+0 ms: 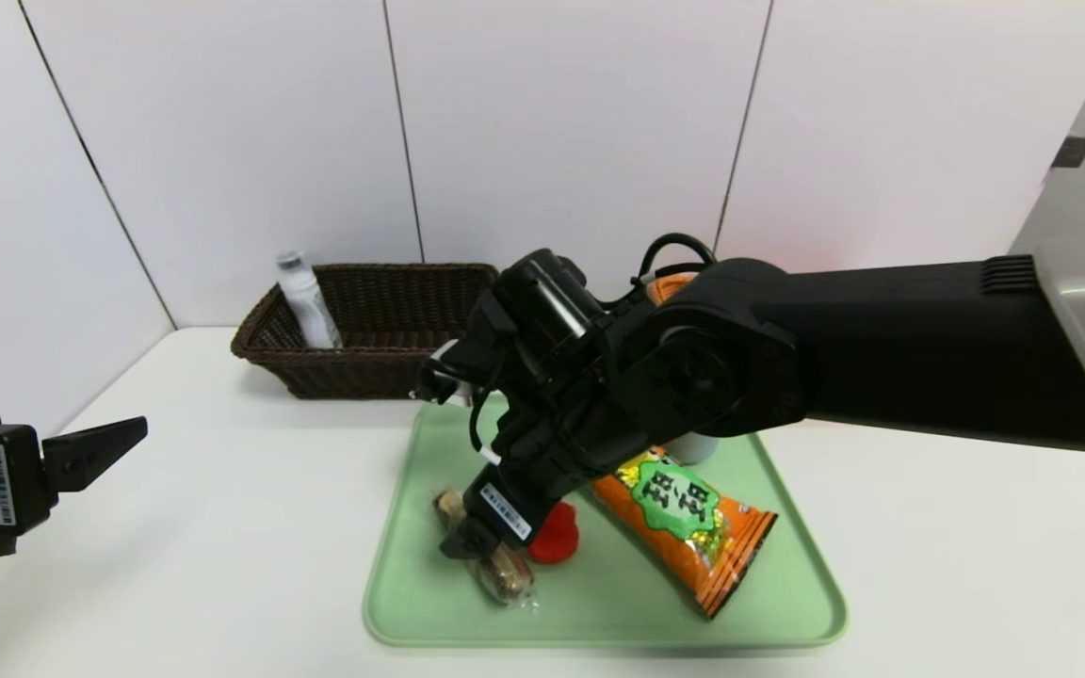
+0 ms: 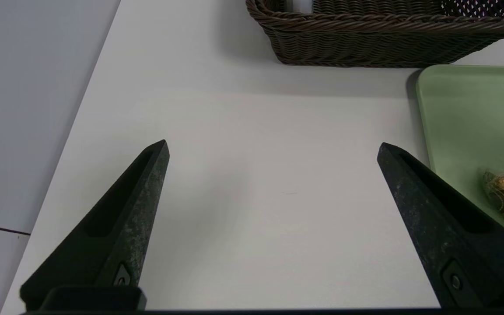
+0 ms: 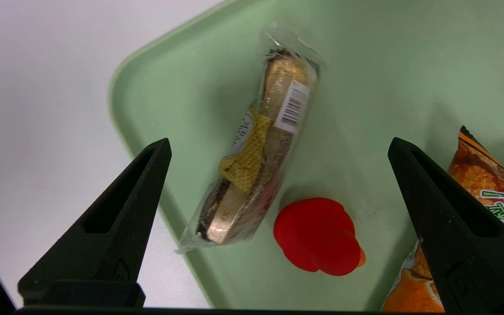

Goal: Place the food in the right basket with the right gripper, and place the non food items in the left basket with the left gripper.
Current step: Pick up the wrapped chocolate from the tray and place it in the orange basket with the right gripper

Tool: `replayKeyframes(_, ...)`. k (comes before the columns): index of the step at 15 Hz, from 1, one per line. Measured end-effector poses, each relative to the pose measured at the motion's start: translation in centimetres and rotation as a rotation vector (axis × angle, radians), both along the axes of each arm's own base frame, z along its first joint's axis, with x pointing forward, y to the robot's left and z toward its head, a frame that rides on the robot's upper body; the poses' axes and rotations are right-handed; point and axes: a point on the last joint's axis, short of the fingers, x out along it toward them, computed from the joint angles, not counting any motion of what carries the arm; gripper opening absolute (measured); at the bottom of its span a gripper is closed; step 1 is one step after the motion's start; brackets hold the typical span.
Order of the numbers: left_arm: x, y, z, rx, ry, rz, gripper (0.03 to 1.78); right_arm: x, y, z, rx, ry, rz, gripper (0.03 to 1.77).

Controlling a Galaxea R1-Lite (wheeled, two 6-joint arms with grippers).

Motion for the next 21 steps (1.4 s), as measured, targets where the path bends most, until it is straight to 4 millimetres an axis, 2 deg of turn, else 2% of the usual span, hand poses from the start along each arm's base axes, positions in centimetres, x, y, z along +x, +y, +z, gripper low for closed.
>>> replayKeyframes(6,0.1,0.0,0.0,0.001,0.000,-0.002,1.69,-0.3,1.7,-2.3,-0.083,-0.020,-0.009,1.71)
replayKeyframes(20,0.1,0.0,0.1,0.000,-0.004,-0.003,1.69,-0.4,2.7,-4.3,-0.158,-0.042,0.007,1.71)
replayKeyframes(21,0.1,0.0,0.2,0.001,-0.005,-0.002,1.69,-0.4,2.7,-4.4,-0.161,-0.039,0.006,1.53)
